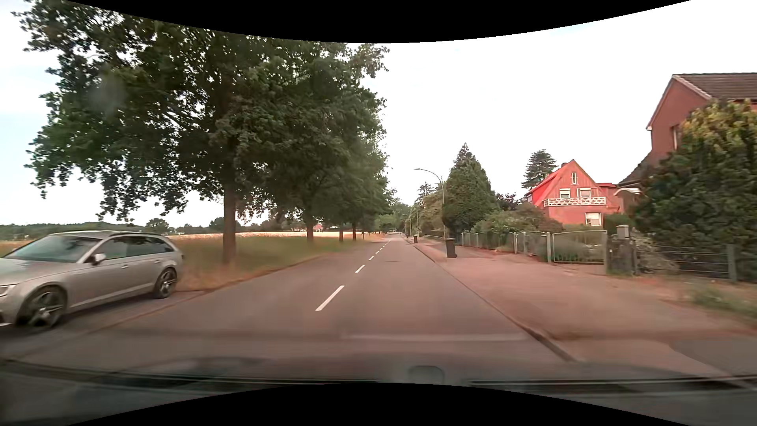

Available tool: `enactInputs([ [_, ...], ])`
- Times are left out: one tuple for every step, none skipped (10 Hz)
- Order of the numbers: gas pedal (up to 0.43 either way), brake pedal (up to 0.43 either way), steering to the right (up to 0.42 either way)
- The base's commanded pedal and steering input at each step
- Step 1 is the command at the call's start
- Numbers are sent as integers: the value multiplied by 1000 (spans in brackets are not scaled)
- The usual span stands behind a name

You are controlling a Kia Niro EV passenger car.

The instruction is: Follow the waypoints while adhering to traffic rules and regulations

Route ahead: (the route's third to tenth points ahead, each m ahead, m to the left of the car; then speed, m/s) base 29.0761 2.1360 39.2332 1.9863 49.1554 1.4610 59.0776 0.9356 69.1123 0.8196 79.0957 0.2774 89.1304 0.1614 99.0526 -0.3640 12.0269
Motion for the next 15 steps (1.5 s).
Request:
enactInputs([
  [177, 0, -2],
  [177, 0, 0],
  [177, 0, 0],
  [177, 0, 0],
  [177, 0, 0],
  [177, 0, -1],
  [177, 0, -2],
  [177, 0, -2],
  [177, 0, -2],
  [177, 0, -3],
  [177, 0, -2],
  [177, 0, 1],
  [177, 0, 1],
  [177, 0, 1],
  [177, 0, 2],
])
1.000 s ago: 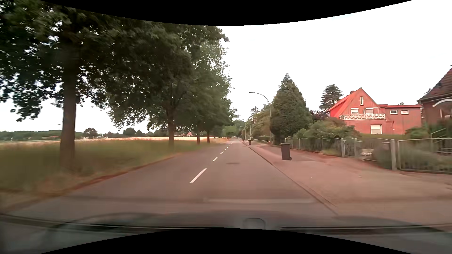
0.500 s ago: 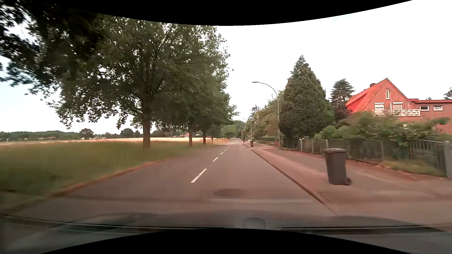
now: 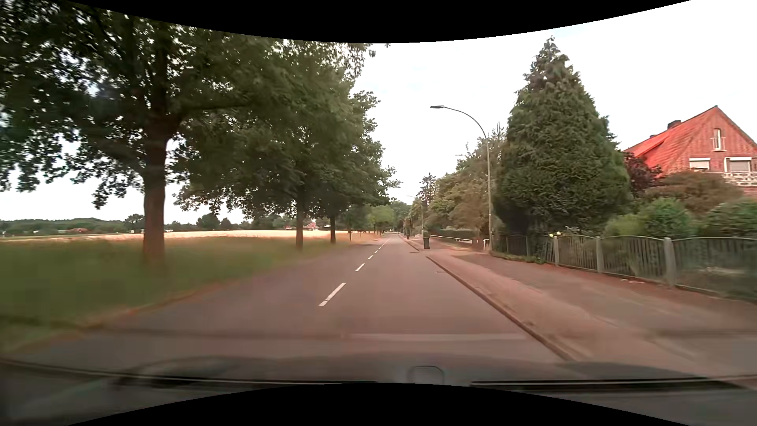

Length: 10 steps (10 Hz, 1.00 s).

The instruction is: Follow the waypoints while adhering to traffic rules and regulations

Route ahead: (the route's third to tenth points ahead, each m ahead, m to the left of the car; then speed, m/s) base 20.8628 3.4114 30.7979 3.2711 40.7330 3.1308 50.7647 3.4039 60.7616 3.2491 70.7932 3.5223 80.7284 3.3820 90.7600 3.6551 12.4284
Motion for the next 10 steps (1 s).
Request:
enactInputs([
  [177, 0, 1],
  [177, 0, 2],
  [177, 0, 1],
  [177, 0, 0],
  [177, 0, 0],
  [177, 0, 0],
  [177, 0, 0],
  [177, 0, -1],
  [177, 0, -2],
  [177, 0, -3],
])
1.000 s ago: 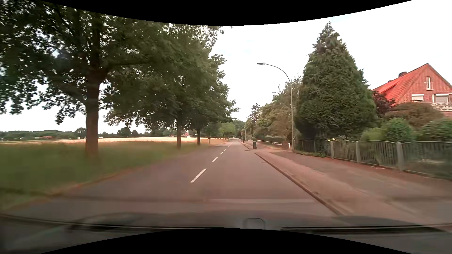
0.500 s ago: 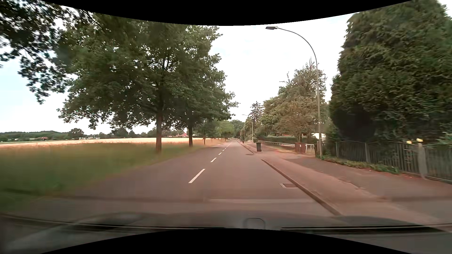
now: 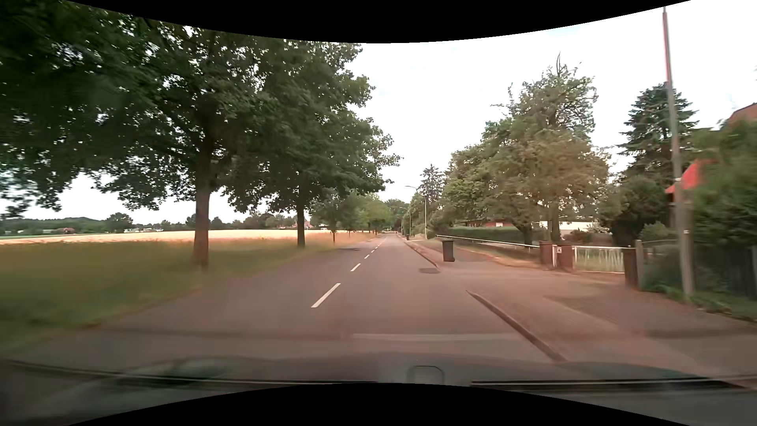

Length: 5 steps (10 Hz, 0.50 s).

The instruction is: Follow the waypoints while adhering to traffic rules and regulations

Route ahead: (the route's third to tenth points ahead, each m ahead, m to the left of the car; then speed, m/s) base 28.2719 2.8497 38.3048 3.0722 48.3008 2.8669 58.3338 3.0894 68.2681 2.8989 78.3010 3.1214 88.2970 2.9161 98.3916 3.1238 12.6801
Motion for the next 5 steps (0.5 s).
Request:
enactInputs([
  [177, 0, -3],
  [177, 0, -4],
  [177, 0, -5],
  [177, 0, -5],
  [177, 0, -4],
])
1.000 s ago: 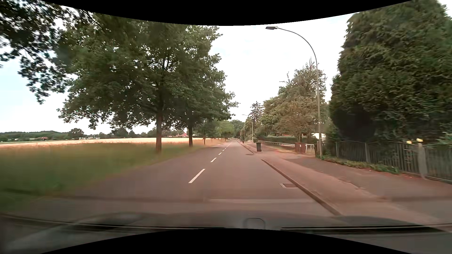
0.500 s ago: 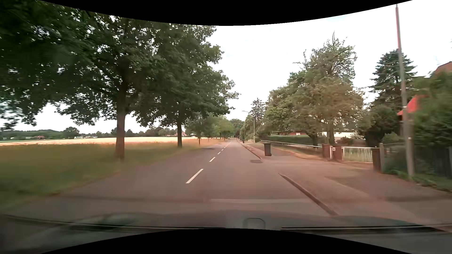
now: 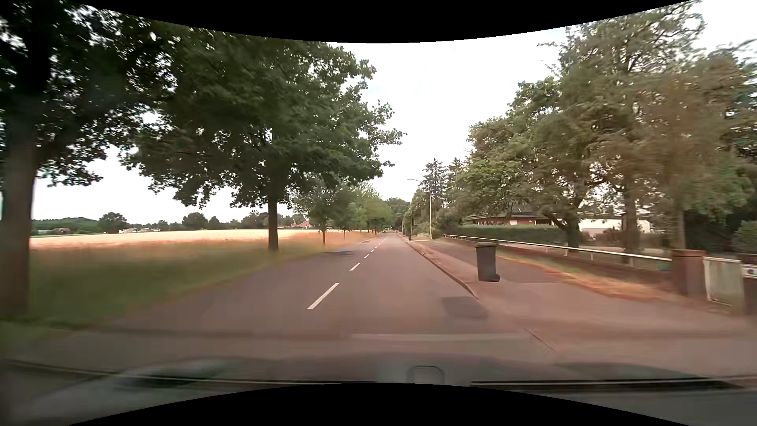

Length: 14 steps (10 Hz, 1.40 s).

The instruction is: Follow the waypoints while adhering to traffic rules and regulations

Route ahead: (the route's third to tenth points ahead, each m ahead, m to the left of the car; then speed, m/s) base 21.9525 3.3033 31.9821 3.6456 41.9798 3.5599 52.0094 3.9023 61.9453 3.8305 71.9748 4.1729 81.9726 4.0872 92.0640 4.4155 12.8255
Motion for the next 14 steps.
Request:
enactInputs([
  [177, 0, -4],
  [177, 0, -4],
  [177, 0, -5],
  [177, 0, -6],
  [177, 0, -6],
  [177, 0, -6],
  [177, 0, -4],
  [177, 0, -3],
  [177, 0, -3],
  [177, 0, -4],
  [177, 0, -4],
  [177, 0, -3],
  [177, 0, -3],
  [177, 0, -3],
])
